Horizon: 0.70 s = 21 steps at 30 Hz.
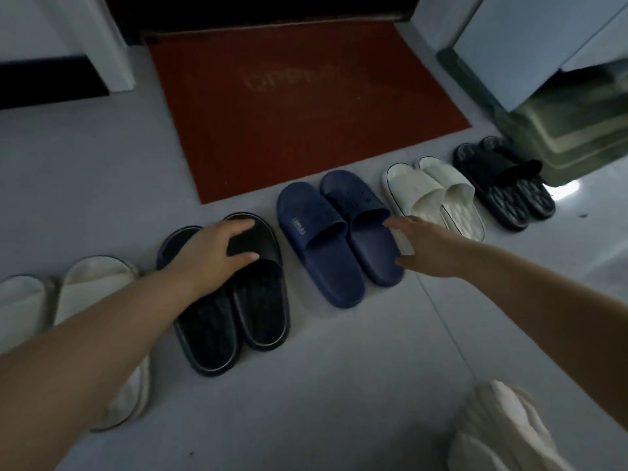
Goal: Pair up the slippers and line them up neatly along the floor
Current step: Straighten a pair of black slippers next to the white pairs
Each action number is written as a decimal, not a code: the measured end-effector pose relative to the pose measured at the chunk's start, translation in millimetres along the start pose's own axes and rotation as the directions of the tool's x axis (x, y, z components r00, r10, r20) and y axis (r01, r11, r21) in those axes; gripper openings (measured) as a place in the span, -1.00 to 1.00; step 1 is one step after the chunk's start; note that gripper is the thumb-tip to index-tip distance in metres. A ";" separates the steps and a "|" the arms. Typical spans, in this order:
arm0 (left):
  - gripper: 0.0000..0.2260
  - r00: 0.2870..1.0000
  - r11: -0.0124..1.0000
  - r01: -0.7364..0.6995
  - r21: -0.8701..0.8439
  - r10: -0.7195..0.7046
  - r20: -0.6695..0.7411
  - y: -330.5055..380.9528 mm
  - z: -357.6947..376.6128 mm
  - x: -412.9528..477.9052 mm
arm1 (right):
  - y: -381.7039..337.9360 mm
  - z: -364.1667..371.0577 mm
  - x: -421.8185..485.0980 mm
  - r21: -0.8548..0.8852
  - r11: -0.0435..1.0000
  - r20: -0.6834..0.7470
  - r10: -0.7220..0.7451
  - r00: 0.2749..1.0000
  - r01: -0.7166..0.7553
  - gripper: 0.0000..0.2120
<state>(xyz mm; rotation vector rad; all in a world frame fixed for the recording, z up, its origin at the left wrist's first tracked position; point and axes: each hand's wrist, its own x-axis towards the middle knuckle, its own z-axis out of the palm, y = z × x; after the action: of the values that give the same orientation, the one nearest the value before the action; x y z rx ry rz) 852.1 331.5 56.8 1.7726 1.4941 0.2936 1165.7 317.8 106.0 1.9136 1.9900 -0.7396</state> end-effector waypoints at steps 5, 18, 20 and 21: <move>-0.22 0.990 0.995 0.097 -0.021 -0.095 0.100 30.6 72.2 67.3 | 40.0 -0.5 103.5 -0.026 0.988 -0.061 -0.152 0.986 0.151 -0.19; -0.29 0.908 0.898 0.417 -0.140 -0.420 0.009 65.7 122.3 96.4 | 103.1 9.7 167.7 0.049 0.901 0.162 -0.434 0.886 0.432 -0.05; -0.33 0.869 0.859 0.478 -0.184 -0.493 -0.041 73.9 125.8 93.9 | 103.2 11.4 166.7 0.055 0.890 0.145 -0.455 0.879 0.452 -0.08; -0.34 0.844 0.832 0.508 -0.222 -0.532 -0.062 78.4 127.3 93.1 | 102.9 12.3 165.5 0.066 0.888 0.131 -0.459 0.879 0.454 -0.10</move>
<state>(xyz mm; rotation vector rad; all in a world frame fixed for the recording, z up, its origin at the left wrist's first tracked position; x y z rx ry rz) 1014.7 364.0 -2.4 1.1446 1.8996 0.2596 1251.9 449.4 -9.7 1.3595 2.3727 -0.9979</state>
